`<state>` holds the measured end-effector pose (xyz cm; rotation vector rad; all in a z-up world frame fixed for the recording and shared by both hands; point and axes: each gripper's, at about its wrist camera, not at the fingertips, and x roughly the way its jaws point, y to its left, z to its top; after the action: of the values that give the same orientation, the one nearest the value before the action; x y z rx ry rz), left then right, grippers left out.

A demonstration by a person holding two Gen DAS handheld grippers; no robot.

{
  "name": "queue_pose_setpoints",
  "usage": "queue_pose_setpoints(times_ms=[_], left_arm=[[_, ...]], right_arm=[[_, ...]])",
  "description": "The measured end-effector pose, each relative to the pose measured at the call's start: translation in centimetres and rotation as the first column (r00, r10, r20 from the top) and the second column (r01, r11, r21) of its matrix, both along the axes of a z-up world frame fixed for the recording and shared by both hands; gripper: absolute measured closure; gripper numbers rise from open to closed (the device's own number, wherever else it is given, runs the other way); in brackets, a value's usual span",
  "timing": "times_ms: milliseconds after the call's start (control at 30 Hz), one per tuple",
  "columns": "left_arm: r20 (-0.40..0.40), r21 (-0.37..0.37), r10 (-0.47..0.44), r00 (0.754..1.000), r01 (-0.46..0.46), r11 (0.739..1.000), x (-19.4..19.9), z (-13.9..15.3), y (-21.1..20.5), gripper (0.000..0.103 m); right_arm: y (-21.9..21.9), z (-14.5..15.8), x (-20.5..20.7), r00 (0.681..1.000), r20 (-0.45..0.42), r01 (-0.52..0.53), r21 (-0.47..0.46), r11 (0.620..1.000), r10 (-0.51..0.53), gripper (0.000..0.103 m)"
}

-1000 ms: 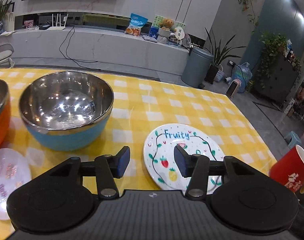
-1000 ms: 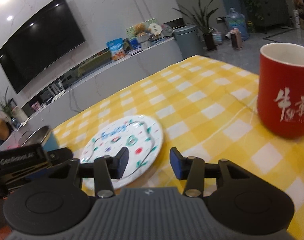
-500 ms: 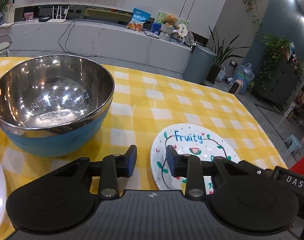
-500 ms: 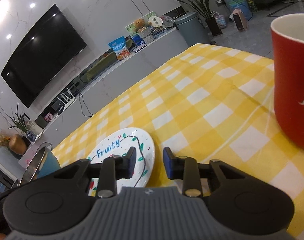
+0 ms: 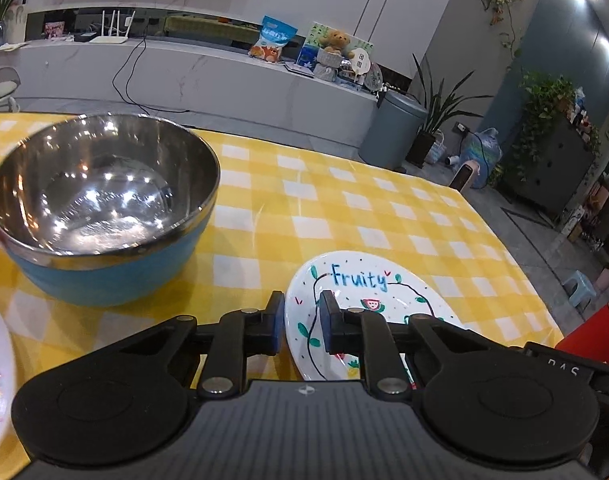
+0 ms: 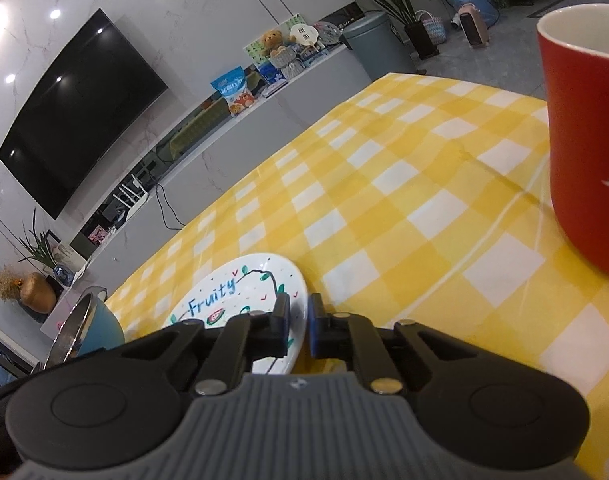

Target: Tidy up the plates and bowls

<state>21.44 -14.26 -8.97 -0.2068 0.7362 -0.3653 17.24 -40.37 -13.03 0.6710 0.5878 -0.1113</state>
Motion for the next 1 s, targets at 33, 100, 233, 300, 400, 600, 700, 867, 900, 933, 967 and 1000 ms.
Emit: queue_pose_setpoints(times_ms=[33, 100, 233, 300, 400, 600, 700, 867, 900, 933, 967, 1000], left_arm=[[0.000, 0.002, 0.000, 1.000, 0.000, 1.000, -0.1, 0.2, 0.1, 0.083], [-0.006, -0.003, 0.003, 1.000, -0.003, 1.000, -0.2, 0.6, 0.5, 0.083], [-0.002, -0.019, 0.007, 1.000, -0.007, 1.000, -1.0, 1.7, 1.2, 0.083], [0.003, -0.018, 0.006, 1.000, -0.006, 1.000, -1.8, 2.2, 1.5, 0.083], [0.005, -0.023, 0.008, 1.000, -0.008, 1.000, -2.7, 2.8, 2.1, 0.083], [0.016, -0.050, 0.035, 0.999, -0.034, 0.998, -4.9, 4.3, 4.0, 0.083], [0.027, -0.069, 0.054, 0.998, -0.052, 0.996, -6.0, 5.3, 5.2, 0.083], [0.039, -0.092, 0.087, 0.995, -0.083, 0.992, -8.3, 6.7, 7.8, 0.083], [0.042, -0.099, 0.095, 0.995, -0.090, 0.991, -8.7, 6.8, 8.2, 0.083], [0.047, -0.101, 0.101, 0.994, -0.096, 0.990, -9.2, 7.0, 8.6, 0.083], [0.052, -0.102, 0.109, 0.993, -0.104, 0.989, -9.8, 7.2, 9.1, 0.083], [0.055, -0.102, 0.117, 0.992, -0.111, 0.989, -10.4, 7.4, 9.6, 0.083]], right_arm=[[0.1, 0.1, -0.1, 1.000, -0.007, -0.002, 0.004, 1.000, 0.002, 0.095], [0.3, 0.2, -0.3, 1.000, -0.015, -0.008, 0.015, 1.000, 0.008, 0.095], [0.7, 0.5, -0.8, 0.999, -0.047, -0.020, 0.045, 0.999, 0.022, 0.095], [0.9, 0.7, -1.2, 0.998, -0.053, -0.025, 0.057, 0.998, 0.028, 0.095], [1.4, 1.3, -2.1, 0.998, -0.055, -0.030, 0.062, 0.998, 0.033, 0.095], [2.8, 3.1, -3.9, 0.997, -0.045, -0.052, 0.065, 0.996, 0.055, 0.095], [3.8, 4.1, -5.0, 0.996, -0.039, -0.075, 0.076, 0.994, 0.079, 0.095], [6.0, 5.7, -6.9, 0.991, -0.029, -0.126, 0.073, 0.989, 0.128, 0.095], [6.5, 6.0, -7.4, 0.990, -0.025, -0.134, 0.071, 0.988, 0.136, 0.095], [7.1, 6.3, -8.0, 0.989, -0.022, -0.141, 0.072, 0.987, 0.143, 0.095], [7.6, 6.5, -8.5, 0.988, -0.021, -0.148, 0.076, 0.986, 0.150, 0.095], [8.1, 6.7, -9.0, 0.988, -0.020, -0.154, 0.082, 0.985, 0.156, 0.095]])
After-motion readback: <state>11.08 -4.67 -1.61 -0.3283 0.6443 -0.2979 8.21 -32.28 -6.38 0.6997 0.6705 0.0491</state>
